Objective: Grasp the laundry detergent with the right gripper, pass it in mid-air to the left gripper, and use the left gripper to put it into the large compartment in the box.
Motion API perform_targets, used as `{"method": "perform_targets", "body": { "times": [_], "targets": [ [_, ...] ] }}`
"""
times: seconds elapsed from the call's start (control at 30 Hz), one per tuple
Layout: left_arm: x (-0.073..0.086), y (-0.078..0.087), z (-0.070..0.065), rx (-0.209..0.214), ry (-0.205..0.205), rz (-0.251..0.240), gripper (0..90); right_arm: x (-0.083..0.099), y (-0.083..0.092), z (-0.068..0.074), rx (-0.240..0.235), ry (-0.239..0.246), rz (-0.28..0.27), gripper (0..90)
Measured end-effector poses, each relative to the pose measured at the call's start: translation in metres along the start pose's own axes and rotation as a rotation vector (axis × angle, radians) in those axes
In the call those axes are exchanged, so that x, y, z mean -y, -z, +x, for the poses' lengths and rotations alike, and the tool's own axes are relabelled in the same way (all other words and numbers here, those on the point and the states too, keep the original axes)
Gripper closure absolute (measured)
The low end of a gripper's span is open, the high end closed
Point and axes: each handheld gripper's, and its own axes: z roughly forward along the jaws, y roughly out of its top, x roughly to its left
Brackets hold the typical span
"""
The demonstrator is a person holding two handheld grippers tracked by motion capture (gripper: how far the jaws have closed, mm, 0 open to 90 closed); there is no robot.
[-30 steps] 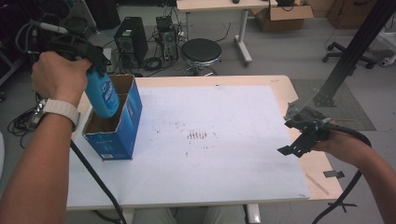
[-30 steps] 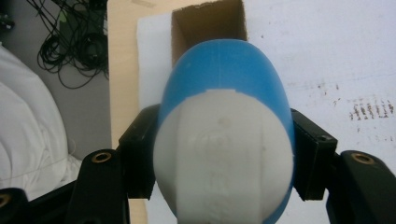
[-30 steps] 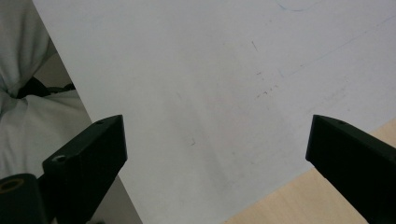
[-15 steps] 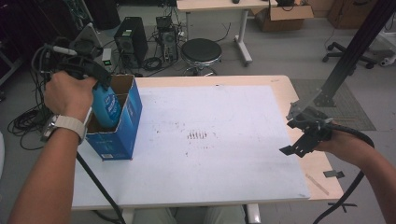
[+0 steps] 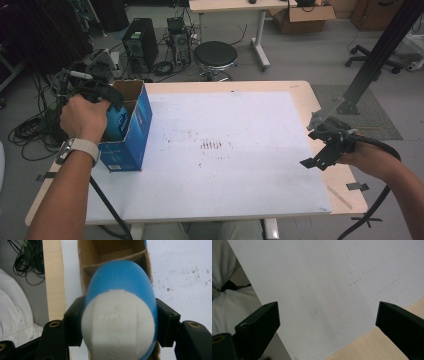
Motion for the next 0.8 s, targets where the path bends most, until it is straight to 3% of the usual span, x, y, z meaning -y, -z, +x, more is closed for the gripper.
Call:
{"method": "perform_targets", "body": {
  "times": [0.8],
  "targets": [
    [0.015, -0.045, -0.001, 0.008, -0.015, 0.068, 38.5, 0.003, -0.009, 0.000, -0.010, -0.011, 0.027, 5.3]
  ]
}}
